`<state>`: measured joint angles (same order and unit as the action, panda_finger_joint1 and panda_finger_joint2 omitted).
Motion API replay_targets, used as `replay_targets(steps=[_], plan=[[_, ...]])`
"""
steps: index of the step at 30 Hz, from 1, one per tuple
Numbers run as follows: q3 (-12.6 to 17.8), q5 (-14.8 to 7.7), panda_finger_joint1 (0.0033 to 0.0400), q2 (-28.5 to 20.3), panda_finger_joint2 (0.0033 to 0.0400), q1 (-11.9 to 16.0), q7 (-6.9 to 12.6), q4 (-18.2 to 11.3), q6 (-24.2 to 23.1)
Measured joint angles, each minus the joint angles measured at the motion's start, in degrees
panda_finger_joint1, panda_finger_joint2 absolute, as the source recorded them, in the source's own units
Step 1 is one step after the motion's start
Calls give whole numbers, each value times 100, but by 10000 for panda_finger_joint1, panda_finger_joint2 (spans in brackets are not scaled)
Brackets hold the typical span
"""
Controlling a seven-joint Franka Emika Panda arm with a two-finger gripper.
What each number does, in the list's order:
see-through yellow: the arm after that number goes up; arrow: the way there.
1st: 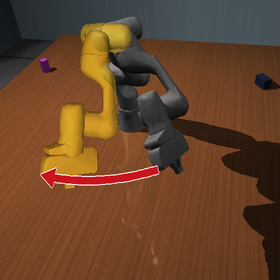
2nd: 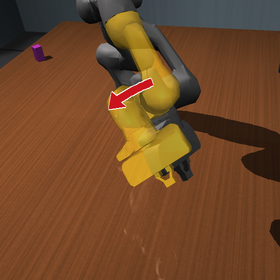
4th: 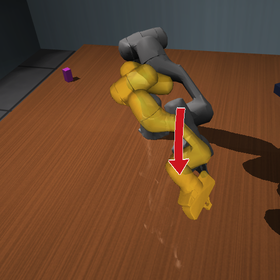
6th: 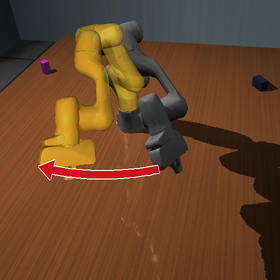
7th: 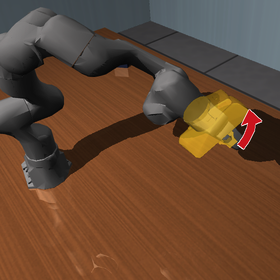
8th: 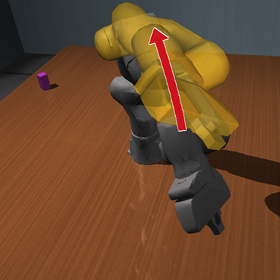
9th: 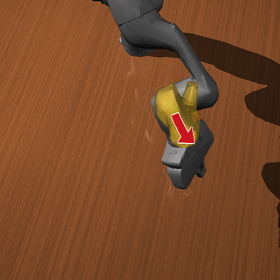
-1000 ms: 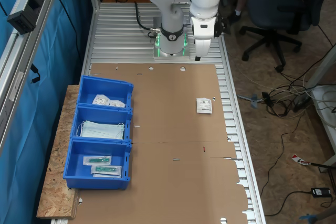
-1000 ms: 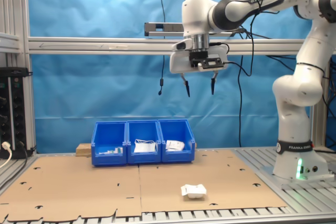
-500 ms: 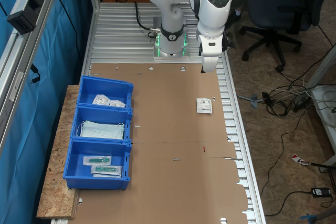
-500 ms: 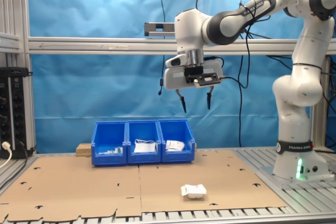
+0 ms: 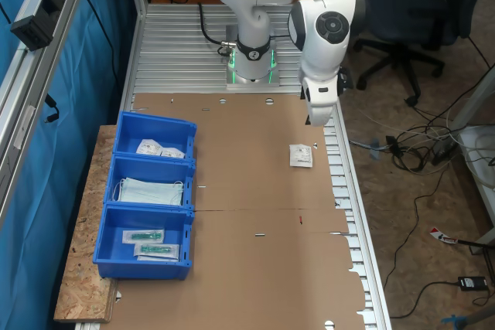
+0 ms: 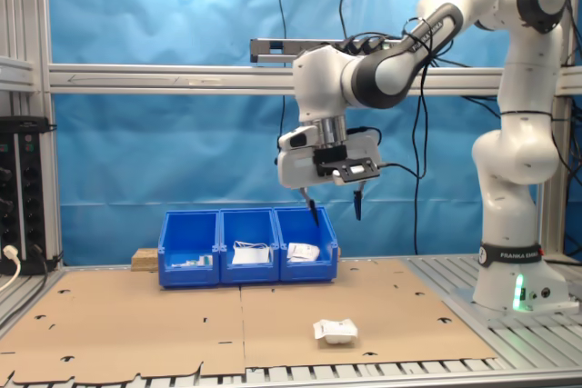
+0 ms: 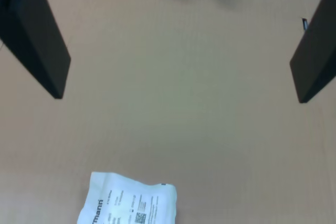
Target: Pick and place sorting task of medical equipment.
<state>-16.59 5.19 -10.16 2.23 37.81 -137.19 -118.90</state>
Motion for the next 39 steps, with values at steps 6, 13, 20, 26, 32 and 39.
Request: replay_targets(steps=[6, 13, 20, 26, 32, 39], plan=[[-88, 0, 400, 356, 400, 0, 0, -38, -379], [-119, 0, 400, 669, 400, 0, 0, -229, -966], [-117, 0, 400, 846, 400, 0, 0, -704, -1721], [-113, 0, 400, 941, 400, 0, 0, -1102, -2306], [-95, 0, 400, 1098, 400, 0, 0, -1381, -2870], [-50, 0, 400, 1338, 400, 0, 0, -1492, -3418]])
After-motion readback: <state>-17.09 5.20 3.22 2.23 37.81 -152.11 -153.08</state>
